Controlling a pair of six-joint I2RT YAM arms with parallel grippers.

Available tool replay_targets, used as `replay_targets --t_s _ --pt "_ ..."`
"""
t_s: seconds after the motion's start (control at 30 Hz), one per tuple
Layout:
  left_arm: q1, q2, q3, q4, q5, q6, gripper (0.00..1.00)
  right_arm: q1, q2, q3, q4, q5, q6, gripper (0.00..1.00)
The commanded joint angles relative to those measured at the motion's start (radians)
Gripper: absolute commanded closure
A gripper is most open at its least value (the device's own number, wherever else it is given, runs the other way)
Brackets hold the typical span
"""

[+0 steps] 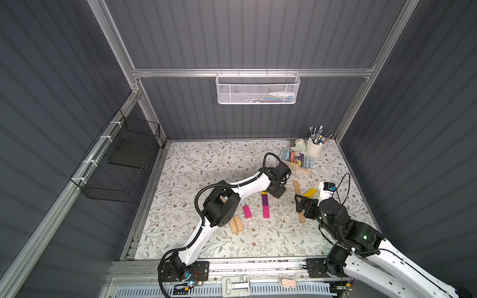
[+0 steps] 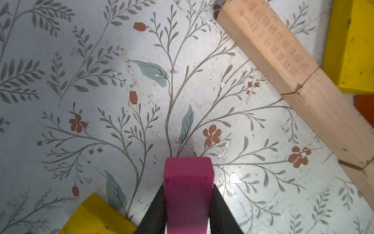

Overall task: Assemble the letter k with building blocks
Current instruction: Place the building block at the center of the board, then assemble the building block at the center of the board.

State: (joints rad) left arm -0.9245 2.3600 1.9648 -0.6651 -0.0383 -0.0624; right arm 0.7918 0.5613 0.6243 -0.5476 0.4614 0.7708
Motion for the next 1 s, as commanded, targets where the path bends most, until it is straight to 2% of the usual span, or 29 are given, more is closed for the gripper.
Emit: replay_targets --t_s 0.0,0.27,0.4,0.53,0.7,0.83,0.97 --pt "-0.007 0.025 0.028 -0.013 -0.010 -0.010 0.62 -0.004 -0.008 -0.011 -0.021 0.028 0.019 0.04" --pt "-0.007 0.002 0.024 0.006 0.014 -0.018 0.60 -0.005 0.012 0.013 -0.053 0.041 0.048 0.04" --pt "-0.006 -0.094 -0.039 0.070 0.020 -0.026 0.60 -0.019 0.044 0.050 -0.118 0.058 0.108 0.07" --pt "0.006 -0.274 -0.159 0.142 0.003 -0.033 0.60 -0.111 0.139 0.123 -0.187 -0.038 0.140 0.16" --pt "0.052 -0.567 -0.396 0.244 0.033 -0.028 0.59 -0.213 0.329 0.216 -0.181 -0.201 0.100 0.19" --pt "0.072 -0.826 -0.607 0.280 0.100 0.075 0.58 -0.232 0.535 0.314 -0.192 -0.274 0.080 0.27" --pt "0.074 -1.030 -0.743 0.214 0.129 0.168 0.56 -0.238 0.730 0.389 -0.166 -0.331 0.082 0.39"
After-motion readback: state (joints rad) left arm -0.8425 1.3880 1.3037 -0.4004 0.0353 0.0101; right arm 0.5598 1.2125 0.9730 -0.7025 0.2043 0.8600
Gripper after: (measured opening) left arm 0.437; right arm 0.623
